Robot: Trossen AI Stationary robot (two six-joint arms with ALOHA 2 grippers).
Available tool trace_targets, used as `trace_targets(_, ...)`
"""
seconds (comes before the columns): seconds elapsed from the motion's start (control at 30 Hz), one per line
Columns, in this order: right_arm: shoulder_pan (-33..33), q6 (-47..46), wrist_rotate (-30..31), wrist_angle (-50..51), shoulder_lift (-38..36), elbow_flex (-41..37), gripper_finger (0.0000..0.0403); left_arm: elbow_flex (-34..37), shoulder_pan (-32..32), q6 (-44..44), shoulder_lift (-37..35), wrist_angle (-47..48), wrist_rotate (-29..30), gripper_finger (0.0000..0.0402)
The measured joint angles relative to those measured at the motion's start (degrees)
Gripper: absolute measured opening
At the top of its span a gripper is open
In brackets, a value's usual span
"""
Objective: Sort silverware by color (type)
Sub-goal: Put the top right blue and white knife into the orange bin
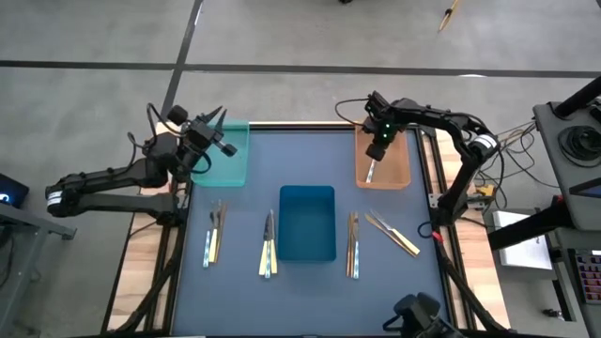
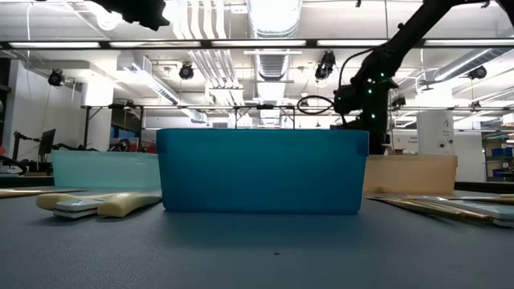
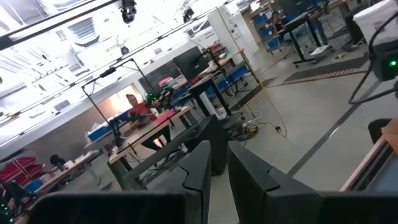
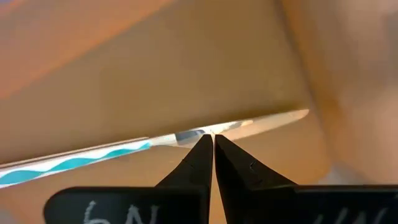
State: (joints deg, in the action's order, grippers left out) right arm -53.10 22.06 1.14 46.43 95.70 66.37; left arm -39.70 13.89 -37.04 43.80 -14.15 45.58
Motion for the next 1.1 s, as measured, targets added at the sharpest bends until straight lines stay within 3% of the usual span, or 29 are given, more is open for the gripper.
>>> trace_targets(0.33, -2.3, -0.3, 0.5, -5.8, 0.0, -5.7, 0.0009, 0.0, 0.0, -1.3, -0.4, 0.0, 0.0, 0.0036)
trace_targets(1.1, -2.3, -2.1, 0.4, -13.1, -0.1, -8.4, 0.0009, 0.0, 0.0, -1.3, -0.4, 0.0, 0.0, 0.0036)
